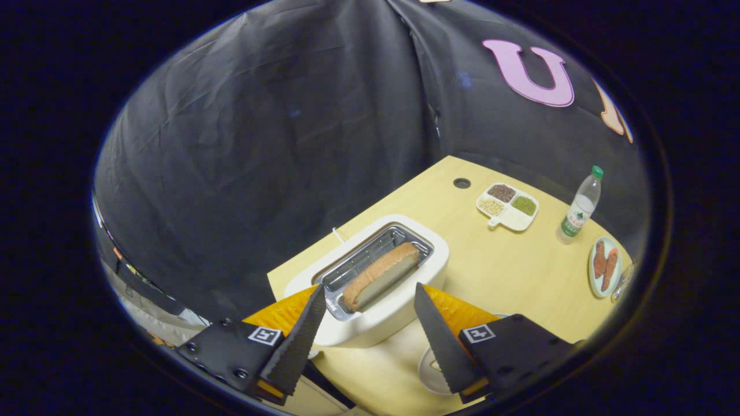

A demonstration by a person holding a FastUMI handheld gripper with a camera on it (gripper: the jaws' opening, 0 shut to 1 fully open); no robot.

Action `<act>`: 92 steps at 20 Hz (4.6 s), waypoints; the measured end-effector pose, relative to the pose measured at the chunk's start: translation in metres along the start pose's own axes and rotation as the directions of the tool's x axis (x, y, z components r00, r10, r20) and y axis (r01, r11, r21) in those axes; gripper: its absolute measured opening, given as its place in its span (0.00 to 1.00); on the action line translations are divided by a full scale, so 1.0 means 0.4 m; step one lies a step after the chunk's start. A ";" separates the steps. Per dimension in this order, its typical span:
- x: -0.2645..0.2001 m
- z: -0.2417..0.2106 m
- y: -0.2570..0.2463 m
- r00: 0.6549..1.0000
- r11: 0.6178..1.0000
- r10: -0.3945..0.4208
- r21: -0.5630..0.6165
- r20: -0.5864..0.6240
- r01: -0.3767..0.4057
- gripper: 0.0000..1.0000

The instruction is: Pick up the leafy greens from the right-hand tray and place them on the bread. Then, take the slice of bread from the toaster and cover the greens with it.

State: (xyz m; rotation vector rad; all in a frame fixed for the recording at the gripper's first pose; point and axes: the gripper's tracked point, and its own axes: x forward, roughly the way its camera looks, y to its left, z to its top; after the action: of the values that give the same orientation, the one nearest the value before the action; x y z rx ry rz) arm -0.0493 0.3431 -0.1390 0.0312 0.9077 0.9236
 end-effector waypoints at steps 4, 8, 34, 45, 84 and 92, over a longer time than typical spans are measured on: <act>0.039 0.011 0.004 1.000 0.999 -0.006 0.032 -0.017 0.007 0.98; 0.081 0.010 -0.005 0.999 0.998 -0.026 0.063 -0.045 0.029 0.92; -0.062 0.044 -0.054 0.999 0.984 0.018 0.175 0.029 -0.023 0.04; -0.177 0.052 -0.106 0.988 0.968 0.043 0.238 0.148 -0.077 0.04; -0.191 -0.470 -0.453 0.978 0.862 -0.192 0.463 -0.078 0.206 0.61; -0.297 -0.421 -0.483 0.965 0.876 -0.261 0.426 0.029 0.224 1.00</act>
State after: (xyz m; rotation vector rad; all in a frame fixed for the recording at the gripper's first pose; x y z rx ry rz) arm -0.0672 0.0812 -0.2432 0.3183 0.9921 0.4753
